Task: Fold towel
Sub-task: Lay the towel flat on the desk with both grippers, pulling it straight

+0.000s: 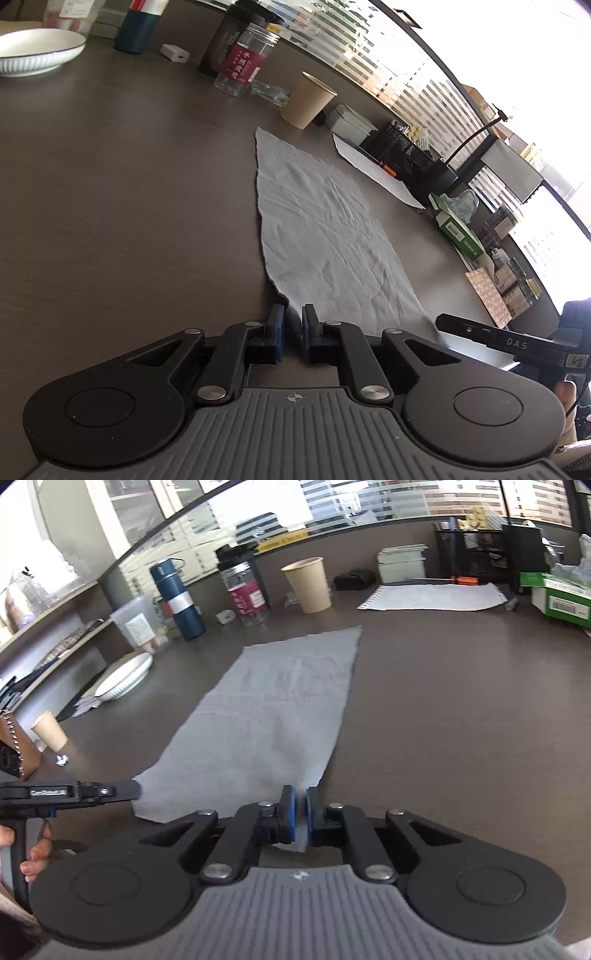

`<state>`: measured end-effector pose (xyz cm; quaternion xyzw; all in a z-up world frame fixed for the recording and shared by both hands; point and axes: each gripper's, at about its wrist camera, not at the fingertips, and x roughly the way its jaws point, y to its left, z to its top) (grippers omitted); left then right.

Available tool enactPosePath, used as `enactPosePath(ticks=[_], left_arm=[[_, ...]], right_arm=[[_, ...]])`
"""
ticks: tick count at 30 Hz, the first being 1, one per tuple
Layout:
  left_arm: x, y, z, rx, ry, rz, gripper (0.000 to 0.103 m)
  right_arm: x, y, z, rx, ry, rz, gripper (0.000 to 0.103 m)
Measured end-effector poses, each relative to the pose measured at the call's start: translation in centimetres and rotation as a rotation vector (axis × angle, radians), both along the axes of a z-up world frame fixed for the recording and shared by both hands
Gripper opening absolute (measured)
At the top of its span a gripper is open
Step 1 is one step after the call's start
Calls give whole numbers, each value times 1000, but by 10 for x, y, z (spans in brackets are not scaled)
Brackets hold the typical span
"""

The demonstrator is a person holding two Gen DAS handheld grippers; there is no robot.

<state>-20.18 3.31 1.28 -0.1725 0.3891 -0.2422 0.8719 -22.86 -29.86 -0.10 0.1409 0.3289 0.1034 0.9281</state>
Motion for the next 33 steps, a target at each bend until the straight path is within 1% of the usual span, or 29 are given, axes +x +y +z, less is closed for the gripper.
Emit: enactPosePath(ticks=[2, 4, 7, 8, 9, 11, 12, 16, 20, 21, 22, 23, 27, 29, 31, 33], left_arm=[[-2, 9, 3, 18, -15, 37, 25], [-4, 15, 9, 37, -40, 69, 26], [-5, 15, 15, 26, -70, 71, 26], [-6, 10, 18, 8, -91, 51, 26], [-6, 1, 20, -7, -105, 10, 26], [-3, -12, 17, -7, -104, -38, 29], [-2, -16, 16, -2, -99, -51, 29], [0, -31, 4, 67, -57, -96, 29], [-6, -16, 5, 133, -57, -31, 29], [-7, -13, 5, 146, -59, -14, 29], [-10, -6, 6, 153, -60, 9, 29], [-13, 1, 8, 138, -65, 29, 29], [-22, -5, 19, 66, -118, -37, 29], [-22, -18, 17, 68, -124, -95, 29], [-19, -30, 11, 84, -105, -131, 29], [-14, -38, 2, 124, -72, -142, 27]], right_arm=[[-4, -4, 2, -13, -12, -17, 15], [-7, -5, 5, -28, -30, -31, 15], [-8, -1, 9, -20, -68, -11, 15], [-7, 5, 8, -14, -76, 9, 15], [-5, 10, 7, -8, -85, 28, 15], [-2, 16, 3, -2, -88, 51, 15], [-1, 17, 0, -3, -83, 55, 15], [2, 22, -10, -6, -65, 72, 15], [6, 27, -21, -10, -47, 87, 15], [6, 26, -15, -14, -45, 79, 15], [5, 25, -10, -17, -44, 70, 15], [4, 23, -10, -14, -43, 66, 15], [-1, 22, -5, -9, -67, 72, 15], [-1, 23, -6, -15, -63, 76, 15], [-1, 25, -6, -21, -59, 80, 15], [-1, 27, -6, -28, -55, 84, 15]])
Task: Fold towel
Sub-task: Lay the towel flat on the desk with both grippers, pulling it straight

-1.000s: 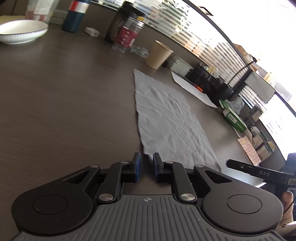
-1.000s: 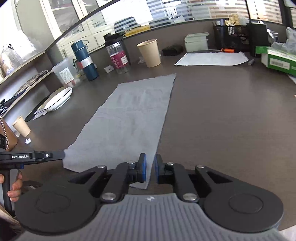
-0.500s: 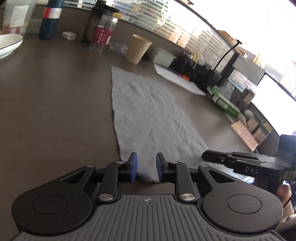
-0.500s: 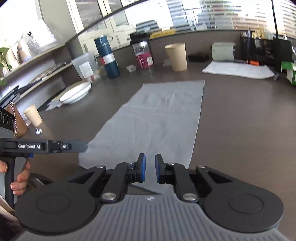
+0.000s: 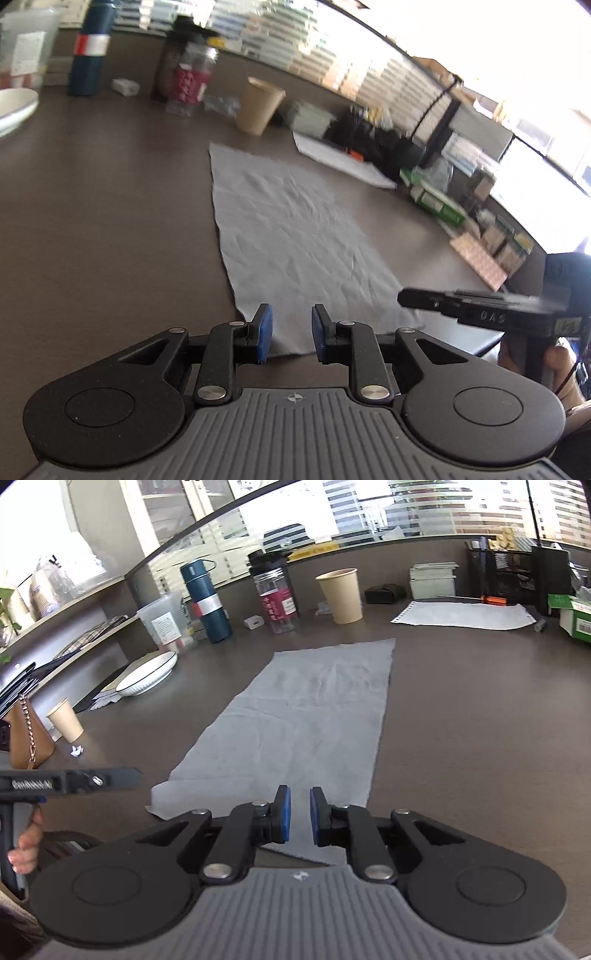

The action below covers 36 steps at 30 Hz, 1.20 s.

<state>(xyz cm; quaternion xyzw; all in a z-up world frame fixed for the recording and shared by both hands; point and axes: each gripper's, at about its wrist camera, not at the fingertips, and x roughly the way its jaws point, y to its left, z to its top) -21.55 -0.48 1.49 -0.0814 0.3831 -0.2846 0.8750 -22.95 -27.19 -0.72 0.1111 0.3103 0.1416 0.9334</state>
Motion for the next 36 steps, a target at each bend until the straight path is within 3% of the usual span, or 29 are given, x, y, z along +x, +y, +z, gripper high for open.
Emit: enactPosePath(ticks=[4, 10, 12, 28, 33, 36], left_arm=[[-3, 15, 1, 12, -1, 35, 27], [-7, 35, 10, -40, -41, 83, 28], [-6, 34, 9, -30, -38, 85, 28], [-13, 17, -3, 0, -20, 5, 27], [-15, 14, -3, 9, -30, -1, 28], [-16, 13, -4, 14, -33, 0, 27]], right_arm=[[-3, -4, 3, 5, -22, -13, 15], [-8, -13, 9, 18, -68, -43, 15], [-9, -16, 8, -19, -98, -63, 15], [-29, -10, -1, -106, -63, -30, 16], [-28, -9, -5, -112, -59, -28, 31], [-27, -9, -7, -115, -56, -27, 31]])
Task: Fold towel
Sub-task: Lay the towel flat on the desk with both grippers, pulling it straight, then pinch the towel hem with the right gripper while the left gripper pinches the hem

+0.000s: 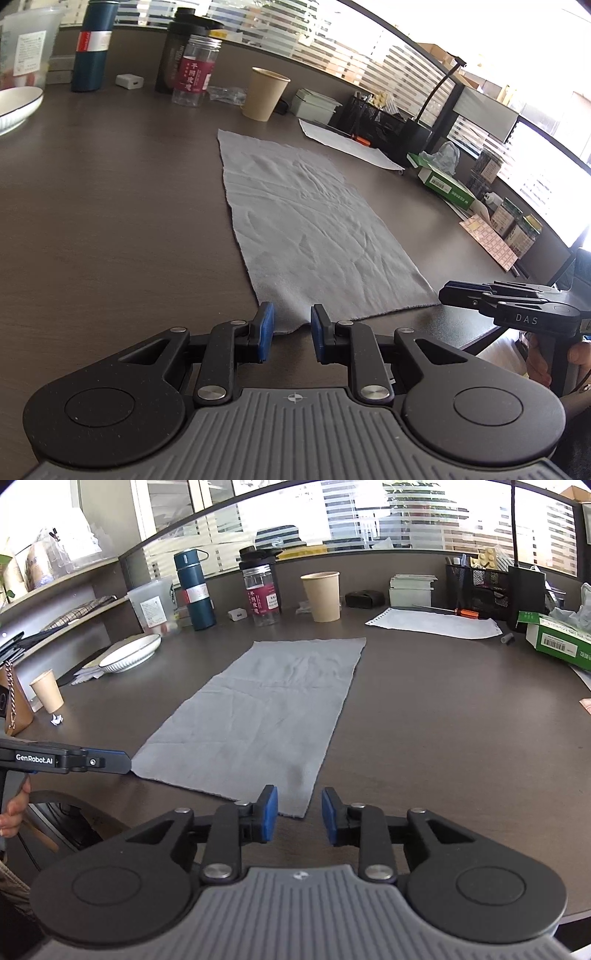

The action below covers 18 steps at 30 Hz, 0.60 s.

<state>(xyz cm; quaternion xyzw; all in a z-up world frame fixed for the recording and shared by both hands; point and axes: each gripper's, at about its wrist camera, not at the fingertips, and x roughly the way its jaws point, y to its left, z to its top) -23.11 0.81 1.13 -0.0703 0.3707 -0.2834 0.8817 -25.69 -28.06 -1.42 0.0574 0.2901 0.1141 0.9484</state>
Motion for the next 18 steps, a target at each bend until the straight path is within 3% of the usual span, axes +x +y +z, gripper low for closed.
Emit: enactPosePath(ticks=[9, 18], left_arm=[[-3, -2, 2, 56, -33, 14, 27], [-6, -10, 0, 74, -48, -22, 19]], right_arm=[[-2, 8, 0, -26, -1, 12, 30], [-3, 13, -3, -60, -15, 16, 13]])
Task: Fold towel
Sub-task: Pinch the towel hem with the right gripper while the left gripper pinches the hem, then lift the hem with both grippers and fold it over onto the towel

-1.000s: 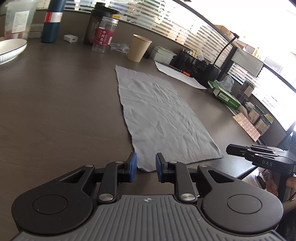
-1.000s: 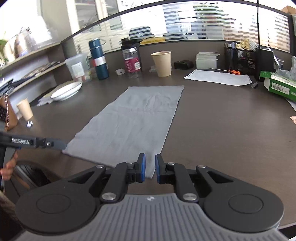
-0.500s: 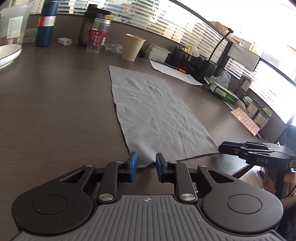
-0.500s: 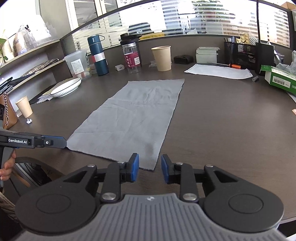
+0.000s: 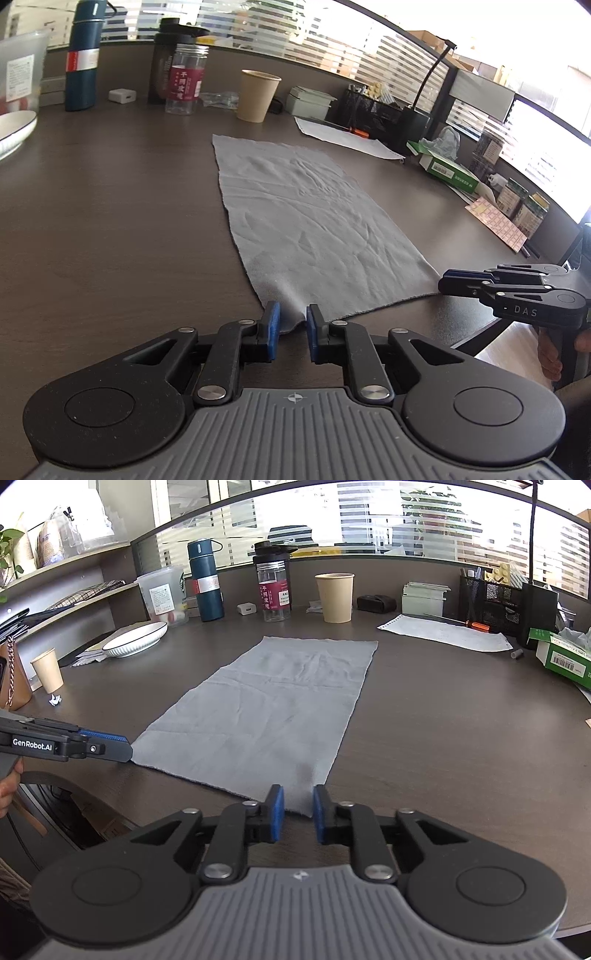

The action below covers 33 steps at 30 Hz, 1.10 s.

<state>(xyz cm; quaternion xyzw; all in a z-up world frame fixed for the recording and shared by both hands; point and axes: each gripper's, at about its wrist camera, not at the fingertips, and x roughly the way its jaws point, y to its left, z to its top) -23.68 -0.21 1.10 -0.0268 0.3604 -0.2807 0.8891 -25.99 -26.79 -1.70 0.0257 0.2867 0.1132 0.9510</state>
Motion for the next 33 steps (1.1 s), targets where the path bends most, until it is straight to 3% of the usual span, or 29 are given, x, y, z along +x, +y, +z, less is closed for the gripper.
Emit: enactPosePath(ticks=[10, 33], left_arm=[[1, 2, -3, -16, -1, 4, 6], [40, -4, 20, -62, -76, -1, 6]], right_arm=[[7, -3, 3, 18, -19, -6, 3], [34, -13, 17, 104, -79, -21, 3]])
